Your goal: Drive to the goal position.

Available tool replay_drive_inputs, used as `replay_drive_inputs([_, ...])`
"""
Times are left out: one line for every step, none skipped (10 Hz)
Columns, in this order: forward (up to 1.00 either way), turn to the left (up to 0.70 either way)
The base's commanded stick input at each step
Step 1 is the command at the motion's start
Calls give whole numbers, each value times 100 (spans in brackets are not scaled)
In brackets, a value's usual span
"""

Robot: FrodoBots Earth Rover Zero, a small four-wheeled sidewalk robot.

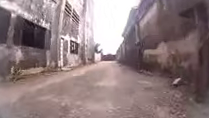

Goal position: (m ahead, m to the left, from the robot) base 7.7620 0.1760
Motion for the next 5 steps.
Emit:
replay_drive_inputs([100,2])
replay_drive_inputs([100,2])
replay_drive_inputs([100,2])
replay_drive_inputs([100,2])
replay_drive_inputs([100,2])
